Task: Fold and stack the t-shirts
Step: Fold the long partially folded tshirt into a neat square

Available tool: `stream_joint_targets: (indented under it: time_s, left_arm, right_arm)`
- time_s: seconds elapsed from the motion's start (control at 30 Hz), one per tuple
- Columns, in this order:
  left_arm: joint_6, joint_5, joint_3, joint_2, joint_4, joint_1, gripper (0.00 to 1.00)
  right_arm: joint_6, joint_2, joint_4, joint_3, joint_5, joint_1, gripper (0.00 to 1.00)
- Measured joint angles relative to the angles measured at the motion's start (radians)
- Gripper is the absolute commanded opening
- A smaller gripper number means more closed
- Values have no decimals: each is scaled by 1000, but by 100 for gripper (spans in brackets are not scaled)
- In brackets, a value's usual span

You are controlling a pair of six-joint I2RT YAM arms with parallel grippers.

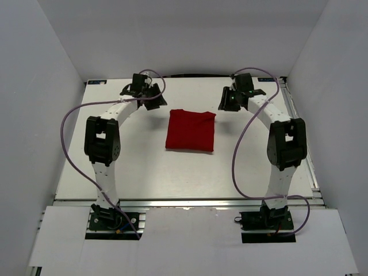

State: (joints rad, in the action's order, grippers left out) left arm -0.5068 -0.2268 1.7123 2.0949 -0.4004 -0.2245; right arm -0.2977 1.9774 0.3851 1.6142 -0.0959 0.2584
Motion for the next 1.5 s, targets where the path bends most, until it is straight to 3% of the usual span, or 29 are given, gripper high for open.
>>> stream_joint_targets:
  time_s: [0.13, 0.2, 0.8, 1.13, 1.5]
  left_arm:
    - [-8, -38, -78, -6, 49, -6, 18]
    - [-5, -46, -100, -6, 71, -7, 15]
    - [-33, -72, -21, 68, 164, -7, 23]
    - [-49, -106, -19, 108, 172, -7, 23]
    - [-67, -137, -10, 131, 204, -19, 23]
  right_arm:
    - [16, -9, -41, -89, -86, -6, 35]
    - [18, -8, -50, -116, -115, -7, 33]
    - [16, 99, -114, -67, -169, -9, 33]
    - [10, 126, -117, -37, -175, -9, 1]
    - [6, 177, -119, 23, -181, -9, 0]
